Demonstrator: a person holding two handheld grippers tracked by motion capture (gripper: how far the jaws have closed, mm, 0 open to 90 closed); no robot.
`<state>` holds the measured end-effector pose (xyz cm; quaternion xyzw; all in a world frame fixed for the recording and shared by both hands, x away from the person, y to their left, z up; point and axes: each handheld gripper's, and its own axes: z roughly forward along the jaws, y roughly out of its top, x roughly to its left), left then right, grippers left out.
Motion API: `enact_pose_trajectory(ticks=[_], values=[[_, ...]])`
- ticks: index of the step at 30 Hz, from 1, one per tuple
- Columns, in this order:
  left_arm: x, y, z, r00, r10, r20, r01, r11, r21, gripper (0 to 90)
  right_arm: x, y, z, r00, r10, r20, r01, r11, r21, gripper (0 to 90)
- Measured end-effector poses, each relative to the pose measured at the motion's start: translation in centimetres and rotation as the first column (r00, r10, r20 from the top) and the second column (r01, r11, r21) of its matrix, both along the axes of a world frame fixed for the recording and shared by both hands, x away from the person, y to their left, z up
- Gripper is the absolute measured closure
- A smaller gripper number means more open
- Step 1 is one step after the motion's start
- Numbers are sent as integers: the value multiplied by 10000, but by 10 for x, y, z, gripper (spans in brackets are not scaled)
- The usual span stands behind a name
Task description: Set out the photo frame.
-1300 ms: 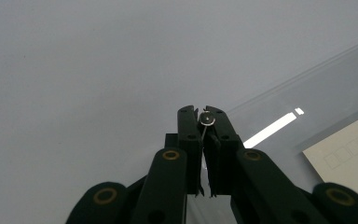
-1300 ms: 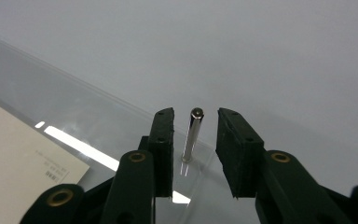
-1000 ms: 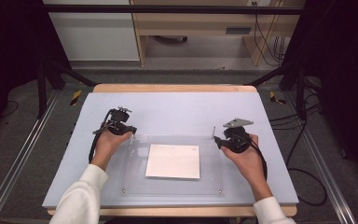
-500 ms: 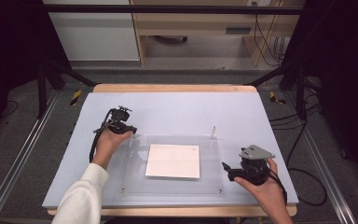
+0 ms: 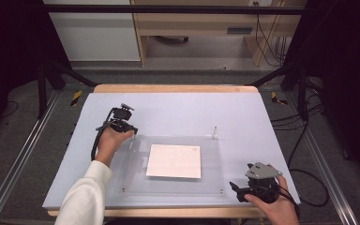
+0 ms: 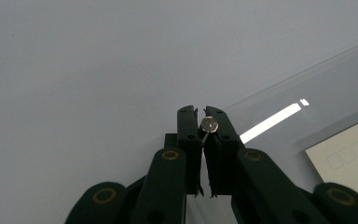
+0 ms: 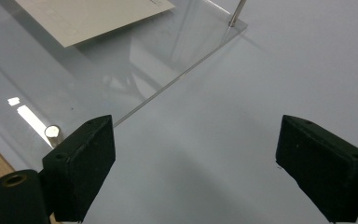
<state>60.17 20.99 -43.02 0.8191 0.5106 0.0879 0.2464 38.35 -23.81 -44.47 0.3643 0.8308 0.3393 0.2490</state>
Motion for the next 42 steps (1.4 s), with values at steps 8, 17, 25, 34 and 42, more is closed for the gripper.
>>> enact_pose_trajectory(ticks=[8,17,25,34,42], values=[[3,0,0,9999,40,-141,-39,10000,53,845,-10,0,-4,9987,477,-166,-482,9982,-366,108],[5,1,0,9997,48,-239,-50,10000,-49,845,-21,8,-11,9916,1192,-511,-1224,9903,-654,124],[6,1,-1,9996,69,-280,-71,9999,-81,844,-22,19,-19,9865,1566,-476,-1608,9814,-1050,143],[6,1,-1,9996,2,-267,-4,10000,-61,843,-16,43,-23,9738,2233,422,-2123,9603,-1807,203],[6,3,-2,9998,-55,-209,51,9998,-189,842,-18,47,-22,9569,2654,1182,-2408,9521,-1885,254]])
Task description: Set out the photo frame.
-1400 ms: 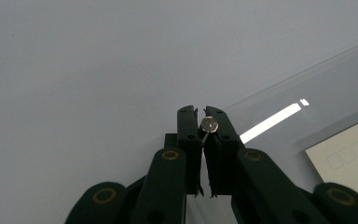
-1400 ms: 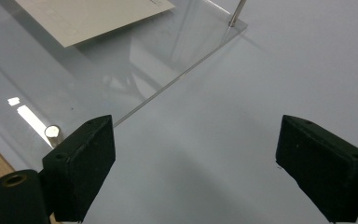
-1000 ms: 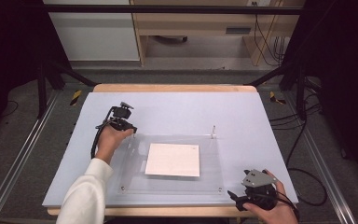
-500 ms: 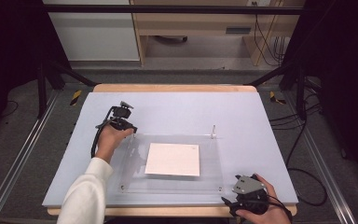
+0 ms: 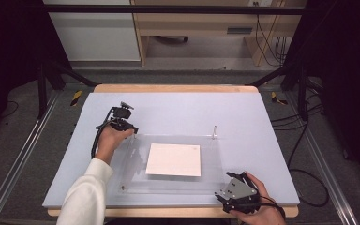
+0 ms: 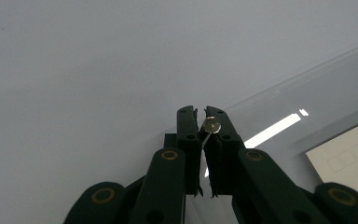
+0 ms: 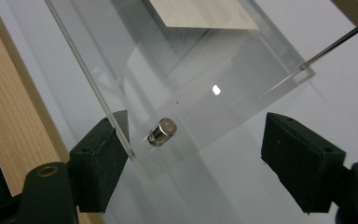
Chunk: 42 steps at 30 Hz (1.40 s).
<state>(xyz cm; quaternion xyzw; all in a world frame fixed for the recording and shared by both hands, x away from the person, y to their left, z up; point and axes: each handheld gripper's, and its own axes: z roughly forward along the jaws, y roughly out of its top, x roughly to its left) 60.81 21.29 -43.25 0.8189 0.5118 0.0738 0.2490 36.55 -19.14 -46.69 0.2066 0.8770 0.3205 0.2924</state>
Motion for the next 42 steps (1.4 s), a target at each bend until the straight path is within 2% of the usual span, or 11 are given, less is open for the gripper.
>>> enact_pose_trajectory(ticks=[4,14,20,27,32,38,42], values=[[0,0,-1,9999,-23,102,23,10000,-72,843,-2,2,3,9994,101,343,-104,9999,67,287],[-2,0,-2,9995,-74,301,76,9999,-85,843,-5,3,5,9981,269,551,-272,9996,38,394],[-4,-1,-2,9991,63,425,-63,10000,-17,843,-4,2,7,9980,153,610,-164,9997,166,409],[-2,-1,-2,9993,108,347,-105,9999,-74,845,-4,2,8,9972,76,737,-89,9998,164,446],[0,1,-2,9998,157,147,-154,9997,-208,846,-3,0,9,9965,37,840,-64,9995,321,455],[2,2,-2,9999,109,134,-105,9996,-266,845,-2,1,3,9960,159,882,-164,9999,52,425],[3,2,-2,9999,44,154,-42,9998,-170,844,-1,5,-3,9949,305,964,-258,9984,-494,426]])
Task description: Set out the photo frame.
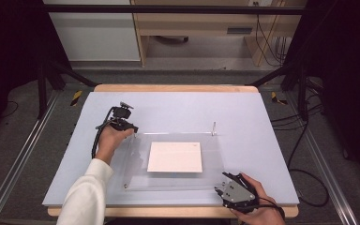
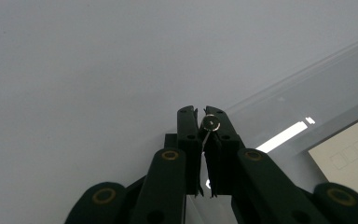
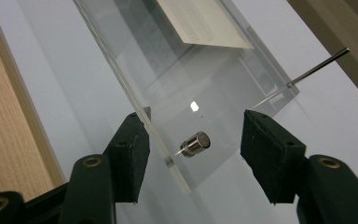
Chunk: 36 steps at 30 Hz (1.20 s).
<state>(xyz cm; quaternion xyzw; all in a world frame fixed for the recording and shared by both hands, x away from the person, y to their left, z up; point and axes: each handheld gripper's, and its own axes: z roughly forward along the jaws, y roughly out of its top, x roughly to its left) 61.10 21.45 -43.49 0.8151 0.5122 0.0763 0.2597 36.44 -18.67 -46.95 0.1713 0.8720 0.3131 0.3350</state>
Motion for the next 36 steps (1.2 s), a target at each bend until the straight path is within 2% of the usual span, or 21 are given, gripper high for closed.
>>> enact_pose_trajectory(ticks=[3,5,10,15,18,20,22,26,28,32,36], values=[[1,0,0,10000,-41,-15,41,10000,36,843,1,3,-2,10000,33,71,-31,9996,-274,447],[1,0,0,9999,-108,4,108,9999,37,843,-1,5,0,9994,180,301,-167,9990,-417,493],[0,1,0,9997,-195,133,195,9998,46,839,-3,5,5,9981,167,600,-149,9994,-304,528],[0,4,-1,9997,-123,228,125,9999,-103,791,-4,6,8,9971,104,753,-85,9996,-258,544],[-1,6,-2,9984,-91,553,92,10000,-16,710,-4,6,8,9966,119,821,-98,9996,-250,549],[-3,7,0,9965,-59,831,83,9996,-284,643,-4,6,9,9966,133,813,-119,9998,-183,549],[-8,8,5,9922,-186,1232,215,9995,-227,579,-5,6,9,9966,85,817,-72,9998,-164,553],[-20,11,17,9746,-200,2230,253,9995,-208,473,-5,6,10,9965,124,832,-111,9998,-162,556],[-29,13,22,9629,-370,2671,411,9991,-97,444,-5,7,10,9964,105,842,-91,9998,-170,559],[-52,16,29,9307,-637,3603,607,9980,196,381,-5,7,10,9963,68,856,-57,9999,-122,561],[-79,18,29,8984,-1054,4264,951,9944,454,284,-5,7,11,9963,46,856,-35,9999,-135,562]])
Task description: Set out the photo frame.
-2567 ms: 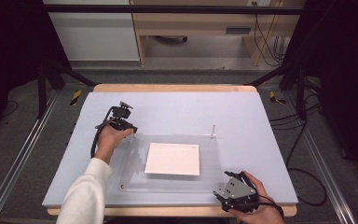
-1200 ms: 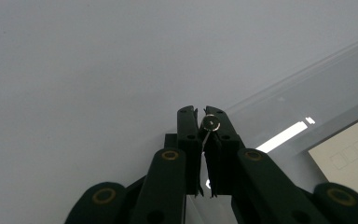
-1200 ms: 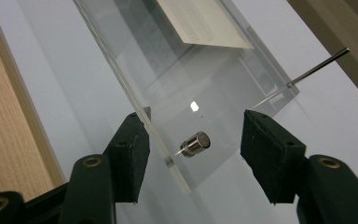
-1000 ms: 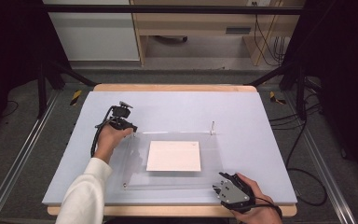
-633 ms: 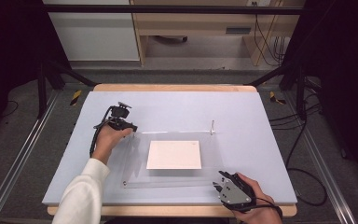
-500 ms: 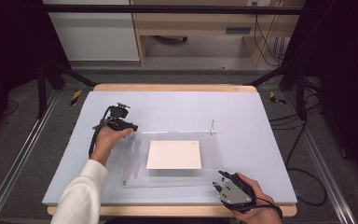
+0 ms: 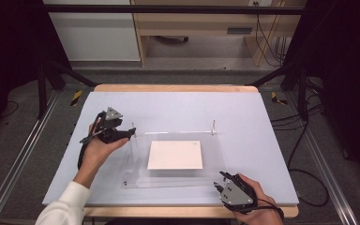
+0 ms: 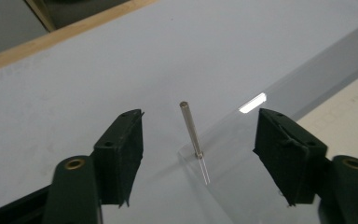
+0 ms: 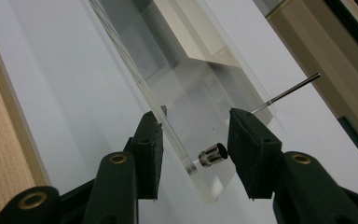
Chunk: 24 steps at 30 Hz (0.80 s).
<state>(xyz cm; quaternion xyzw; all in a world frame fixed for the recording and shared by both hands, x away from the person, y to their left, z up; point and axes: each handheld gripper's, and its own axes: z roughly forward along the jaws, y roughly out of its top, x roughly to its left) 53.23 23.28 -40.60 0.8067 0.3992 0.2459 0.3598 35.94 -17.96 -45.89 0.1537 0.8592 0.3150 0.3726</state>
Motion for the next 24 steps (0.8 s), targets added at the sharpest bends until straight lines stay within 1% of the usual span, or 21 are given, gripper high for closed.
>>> enact_pose_trajectory(ticks=[2,3,5,6,7,9,10,11,12,13,14,15,16,17,19,20,22,23,24], values=[[-13,0,-2,9995,-54,322,49,9999,166,172,0,0,0,10000,14,4,-14,10000,2,561],[-20,1,-4,9987,-123,494,113,9997,208,144,0,0,0,10000,33,6,-33,10000,-20,561],[-32,2,-6,9974,-280,670,268,9995,182,119,0,0,0,10000,0,14,0,10000,-22,561],[-37,2,-7,9965,-432,717,418,9989,205,103,1,0,0,10000,12,31,-12,10000,-28,561],[-44,3,-10,9943,-686,818,674,9976,177,95,0,1,0,10000,-19,13,19,10000,-3,562],[-53,3,-11,9911,-1020,858,997,9946,300,80,0,1,0,10000,-38,19,38,10000,24,562],[-60,2,-10,9883,-1196,945,1158,9923,443,77,0,1,1,10000,-46,14,46,10000,33,563],[-64,1,-10,9837,-1404,1125,1336,9888,659,76,0,0,1,10000,-53,28,53,10000,73,563],[-69,-1,-10,9824,-1546,1047,1478,9866,696,69,0,0,1,10000,-69,25,69,9999,104,563],[-72,-2,-9,9799,-1692,1055,1614,9838,780,65,0,0,2,10000,-73,24,73,9999,108,564],[-76,-4,-9,9756,-1808,1246,1704,9813,893,65,0,0,2,10000,-69,31,68,9999,120,564],[-81,-6,-9,9732,-1896,1303,1781,9794,947,64,0,0,2,10000,-76,27,76,9999,120,564],[-86,-8,-8,9693,-2089,1296,1966,9752,1013,65,0,0,2,10000,-60,20,60,9999,135,564],[-90,-10,-7,9672,-2171,1321,2051,9738,986,64,0,0,2,10000,-66,13,66,9999,147,564],[-100,-15,-4,9613,-2453,1258,2345,9675,945,59,0,0,2,10000,-71,-1,71,9999,153,564],[-105,-17,-3,9568,-2607,1290,2490,9633,1001,59,0,0,2,10000,-56,7,56,9999,154,564],[-117,-22,-2,9443,-2990,1375,2830,9510,1245,59,0,0,2,10000,-74,7,74,9998,175,564],[-121,-23,-3,9404,-3107,1381,2932,9467,1334,59,0,0,2,9999,-110,5,110,9997,201,564],[-126,-26,-4,9343,-3264,1435,3066,9409,1436,59,0,0,2,9999,-117,6,117,9997,211,564]])
